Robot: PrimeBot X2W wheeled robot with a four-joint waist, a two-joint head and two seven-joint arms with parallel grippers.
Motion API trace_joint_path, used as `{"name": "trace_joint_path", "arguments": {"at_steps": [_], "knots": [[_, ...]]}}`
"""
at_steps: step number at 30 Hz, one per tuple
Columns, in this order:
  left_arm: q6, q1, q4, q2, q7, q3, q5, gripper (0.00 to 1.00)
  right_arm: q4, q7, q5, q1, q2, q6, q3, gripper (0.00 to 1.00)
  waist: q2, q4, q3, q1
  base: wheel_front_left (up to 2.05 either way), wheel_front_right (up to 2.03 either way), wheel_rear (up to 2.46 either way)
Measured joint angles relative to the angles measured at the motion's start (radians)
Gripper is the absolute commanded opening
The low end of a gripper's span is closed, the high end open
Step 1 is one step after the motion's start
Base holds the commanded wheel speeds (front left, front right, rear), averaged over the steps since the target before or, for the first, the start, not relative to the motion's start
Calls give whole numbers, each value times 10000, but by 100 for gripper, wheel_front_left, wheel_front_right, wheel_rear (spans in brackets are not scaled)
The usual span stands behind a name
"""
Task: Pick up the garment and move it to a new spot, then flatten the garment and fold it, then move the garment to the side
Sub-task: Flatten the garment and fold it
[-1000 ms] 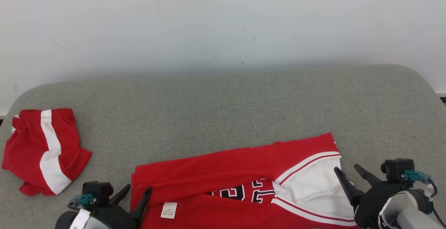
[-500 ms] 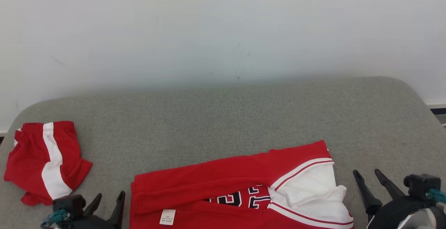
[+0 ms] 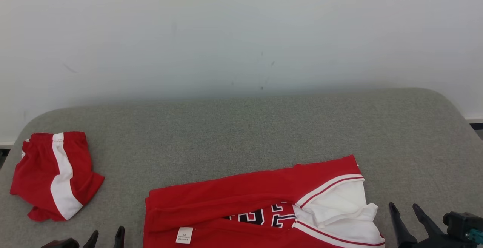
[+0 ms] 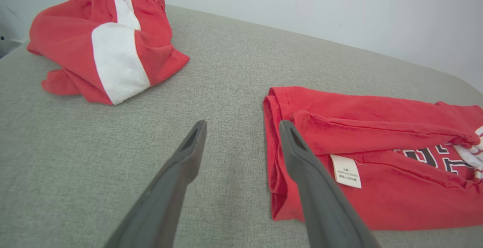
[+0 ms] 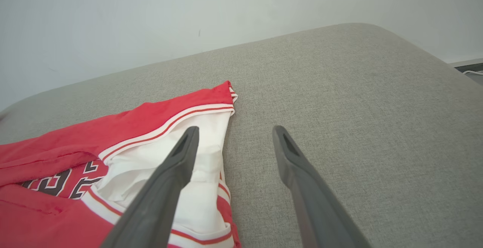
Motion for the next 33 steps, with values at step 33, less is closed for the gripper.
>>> {"name": "trace_joint_path", "arguments": {"at_steps": [33], "knots": [[4, 616, -2052, -704, 0, 1494, 2648, 100, 3384, 4017, -247, -3101, 470, -161, 1197, 100, 0, 1206, 405, 0, 0, 0, 0]]}}
